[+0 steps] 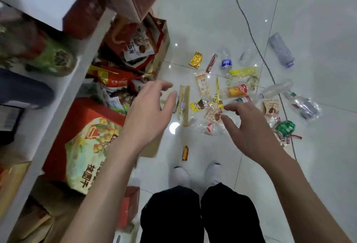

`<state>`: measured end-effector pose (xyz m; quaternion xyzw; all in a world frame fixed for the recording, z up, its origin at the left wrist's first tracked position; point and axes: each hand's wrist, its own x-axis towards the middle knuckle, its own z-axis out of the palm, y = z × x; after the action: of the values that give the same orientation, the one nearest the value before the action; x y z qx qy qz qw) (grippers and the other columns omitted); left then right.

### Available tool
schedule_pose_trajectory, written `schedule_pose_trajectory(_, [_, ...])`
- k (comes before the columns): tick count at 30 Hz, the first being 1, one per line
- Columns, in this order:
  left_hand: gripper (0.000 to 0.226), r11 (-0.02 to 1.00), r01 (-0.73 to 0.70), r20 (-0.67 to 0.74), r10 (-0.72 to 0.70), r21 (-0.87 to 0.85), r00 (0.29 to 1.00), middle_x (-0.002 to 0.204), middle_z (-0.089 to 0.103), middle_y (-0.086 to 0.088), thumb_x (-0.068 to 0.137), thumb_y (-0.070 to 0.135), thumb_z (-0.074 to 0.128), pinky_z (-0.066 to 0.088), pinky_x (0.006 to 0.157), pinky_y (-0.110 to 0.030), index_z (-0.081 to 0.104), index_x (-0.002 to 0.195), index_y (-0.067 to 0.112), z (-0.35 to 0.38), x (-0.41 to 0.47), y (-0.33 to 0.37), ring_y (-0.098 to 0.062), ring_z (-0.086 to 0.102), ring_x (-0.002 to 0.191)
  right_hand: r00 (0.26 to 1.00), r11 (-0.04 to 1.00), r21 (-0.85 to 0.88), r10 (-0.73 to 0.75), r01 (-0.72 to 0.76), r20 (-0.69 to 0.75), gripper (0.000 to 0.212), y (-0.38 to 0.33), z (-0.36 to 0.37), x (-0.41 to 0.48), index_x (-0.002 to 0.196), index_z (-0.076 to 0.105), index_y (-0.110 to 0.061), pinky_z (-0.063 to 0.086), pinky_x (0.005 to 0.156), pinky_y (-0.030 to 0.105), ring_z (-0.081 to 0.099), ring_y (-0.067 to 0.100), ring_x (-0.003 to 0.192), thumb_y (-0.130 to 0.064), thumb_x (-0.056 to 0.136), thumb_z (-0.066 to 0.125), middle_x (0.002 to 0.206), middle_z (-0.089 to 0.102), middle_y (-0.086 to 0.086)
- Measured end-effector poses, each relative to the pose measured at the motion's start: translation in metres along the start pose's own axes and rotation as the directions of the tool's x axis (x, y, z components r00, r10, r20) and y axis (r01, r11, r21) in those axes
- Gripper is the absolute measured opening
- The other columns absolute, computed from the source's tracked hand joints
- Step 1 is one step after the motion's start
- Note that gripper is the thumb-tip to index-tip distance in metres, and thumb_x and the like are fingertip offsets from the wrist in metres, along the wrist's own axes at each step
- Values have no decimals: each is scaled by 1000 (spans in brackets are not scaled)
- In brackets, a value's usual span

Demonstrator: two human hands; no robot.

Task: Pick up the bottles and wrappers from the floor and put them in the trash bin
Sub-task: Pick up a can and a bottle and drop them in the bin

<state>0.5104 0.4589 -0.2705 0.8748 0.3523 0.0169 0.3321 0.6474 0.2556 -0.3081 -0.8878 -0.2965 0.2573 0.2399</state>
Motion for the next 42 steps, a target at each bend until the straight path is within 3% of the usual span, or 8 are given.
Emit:
schedule_pose_trajectory(5, [40,999,-18,2,18,46,1000,133,52,8,102,47,44,47,102,-42,52,135,26,116,60,-97,-11,52,119,1000,996,-92,5,-4,15,37,91,101,69,129,59,-25,47,97,44,54,23,115,-43,97,55,127,57,3])
schedule_pose_trajectory(12, [38,995,15,-6,-15,97,1000,131,55,-2,100,41,48,45,100,-46,55,131,20,258,136,-225,-22,55,117,998,986,-160,-35,43,50,37,181,231,145,130,61,-20,43,103,47,51,30,124,-35,97,56,132,56,9])
schedule_pose_trajectory(16, [43,975,67,-5,-67,210,998,137,50,-7,100,39,45,40,104,-44,49,137,16,323,170,-270,-28,49,125,995,986,-150,-70,79,65,36,217,288,166,128,64,-15,44,98,44,53,31,119,-30,95,61,129,59,11])
schedule_pose_trajectory(21, [51,928,130,-64,-115,350,991,136,45,-17,96,41,52,39,97,-45,45,137,10,376,202,-295,-38,49,118,997,977,-197,-78,81,20,42,250,331,176,127,64,-12,51,89,47,58,37,112,-32,90,69,123,62,14])
schedule_pose_trajectory(24, [57,899,167,-76,-149,404,986,133,45,-19,92,46,57,40,94,-46,43,133,9,394,211,-306,-40,51,113,997,970,-229,-82,77,-11,54,261,346,182,127,63,-11,52,87,49,59,39,108,-36,82,77,122,60,15])
schedule_pose_trajectory(31, [58,939,231,-172,-191,254,966,130,50,-16,93,46,56,42,89,-45,39,135,11,397,205,-314,-37,53,112,994,927,-360,-87,103,59,93,269,374,191,140,52,-15,43,101,55,51,41,121,-53,63,87,135,54,17])
schedule_pose_trajectory(37, [64,964,206,-214,-167,171,962,138,48,-10,91,47,58,42,92,-42,36,141,12,356,187,-295,-31,51,120,996,892,-448,-12,52,91,70,263,389,193,133,55,-14,42,95,48,58,40,111,-36,72,82,120,64,15])
schedule_pose_trajectory(42, [66,975,162,-240,-122,152,963,135,49,-8,92,49,59,44,87,-39,35,141,12,292,156,-253,-26,53,117,1000,960,-280,12,-14,-10,74,208,321,181,136,50,-13,40,99,48,55,39,118,-45,77,81,127,61,14])
